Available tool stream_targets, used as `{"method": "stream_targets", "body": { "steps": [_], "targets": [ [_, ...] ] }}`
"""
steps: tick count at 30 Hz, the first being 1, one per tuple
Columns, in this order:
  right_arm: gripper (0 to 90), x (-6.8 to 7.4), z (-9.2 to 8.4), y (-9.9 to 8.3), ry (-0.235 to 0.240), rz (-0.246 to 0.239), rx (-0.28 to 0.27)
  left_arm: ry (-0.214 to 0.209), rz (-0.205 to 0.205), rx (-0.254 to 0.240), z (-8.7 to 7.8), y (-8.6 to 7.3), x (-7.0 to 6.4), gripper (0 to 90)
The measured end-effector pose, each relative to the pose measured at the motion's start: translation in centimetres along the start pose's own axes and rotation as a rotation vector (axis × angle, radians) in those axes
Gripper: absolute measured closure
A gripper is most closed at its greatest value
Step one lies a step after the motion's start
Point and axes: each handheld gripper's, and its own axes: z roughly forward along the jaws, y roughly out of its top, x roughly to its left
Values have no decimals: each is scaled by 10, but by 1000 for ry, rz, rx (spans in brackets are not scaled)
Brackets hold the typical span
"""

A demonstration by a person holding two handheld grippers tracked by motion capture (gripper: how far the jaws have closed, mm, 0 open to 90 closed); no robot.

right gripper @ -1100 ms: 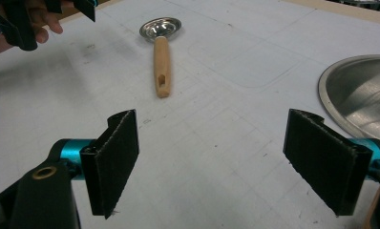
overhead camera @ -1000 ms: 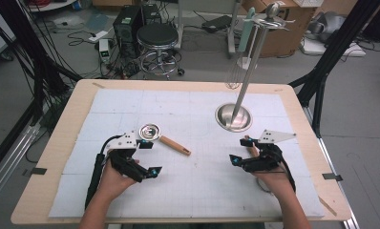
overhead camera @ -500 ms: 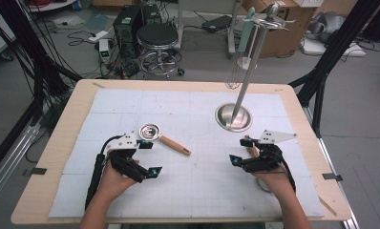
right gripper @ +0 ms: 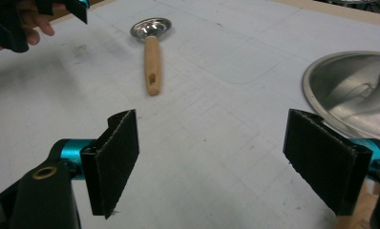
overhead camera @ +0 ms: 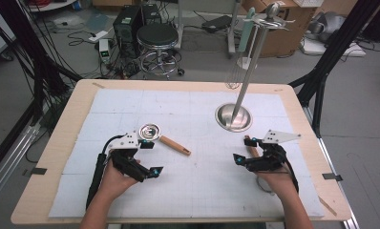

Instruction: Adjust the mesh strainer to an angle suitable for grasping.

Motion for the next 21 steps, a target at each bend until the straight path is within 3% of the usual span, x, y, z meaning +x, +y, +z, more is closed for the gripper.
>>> {"method": "stream_targets", "body": {
  "steps": [5,11,16,21],
  "targets": [
    [227,-8,-5,-4,-54,21,9,0,1,2,0,0,0,16],
    [479,-22,-11,-12,-100,53,41,1,3,5,1,0,-1,16],
    [572,-31,-13,-20,-134,73,75,5,5,10,1,0,-1,16],
    [703,-37,-10,-21,-171,47,100,9,3,15,1,0,0,16]
  ]
}}
